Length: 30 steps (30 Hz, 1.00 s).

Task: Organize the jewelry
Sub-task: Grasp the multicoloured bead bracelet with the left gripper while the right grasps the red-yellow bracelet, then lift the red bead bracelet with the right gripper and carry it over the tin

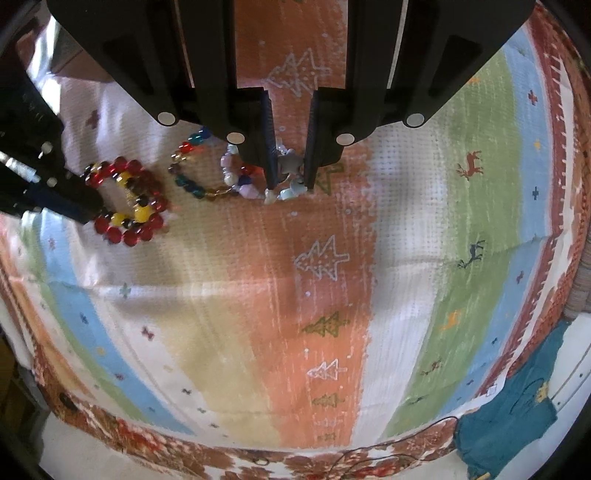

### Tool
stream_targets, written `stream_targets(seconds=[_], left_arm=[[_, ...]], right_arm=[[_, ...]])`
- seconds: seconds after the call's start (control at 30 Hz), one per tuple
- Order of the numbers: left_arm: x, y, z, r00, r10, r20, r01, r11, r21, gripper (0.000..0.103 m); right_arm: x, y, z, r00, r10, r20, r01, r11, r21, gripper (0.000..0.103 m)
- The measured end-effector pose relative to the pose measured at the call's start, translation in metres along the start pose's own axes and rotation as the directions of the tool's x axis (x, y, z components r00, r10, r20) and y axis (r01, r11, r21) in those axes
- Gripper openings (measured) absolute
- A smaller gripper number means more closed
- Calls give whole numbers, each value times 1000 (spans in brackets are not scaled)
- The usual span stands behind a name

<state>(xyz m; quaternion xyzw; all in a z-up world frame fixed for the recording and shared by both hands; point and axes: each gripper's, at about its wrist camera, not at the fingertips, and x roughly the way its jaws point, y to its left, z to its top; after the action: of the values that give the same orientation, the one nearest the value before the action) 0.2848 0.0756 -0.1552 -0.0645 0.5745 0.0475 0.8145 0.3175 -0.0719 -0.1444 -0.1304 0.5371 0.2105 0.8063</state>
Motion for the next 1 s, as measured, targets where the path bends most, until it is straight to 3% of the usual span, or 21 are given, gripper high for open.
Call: stream_targets(seconds=[1.0], left_arm=[[-59,-11,-9,995,-40,89,38,999,19,14]], right_arm=[[-55,14,-11,995,40,94,-41,999,17,14]])
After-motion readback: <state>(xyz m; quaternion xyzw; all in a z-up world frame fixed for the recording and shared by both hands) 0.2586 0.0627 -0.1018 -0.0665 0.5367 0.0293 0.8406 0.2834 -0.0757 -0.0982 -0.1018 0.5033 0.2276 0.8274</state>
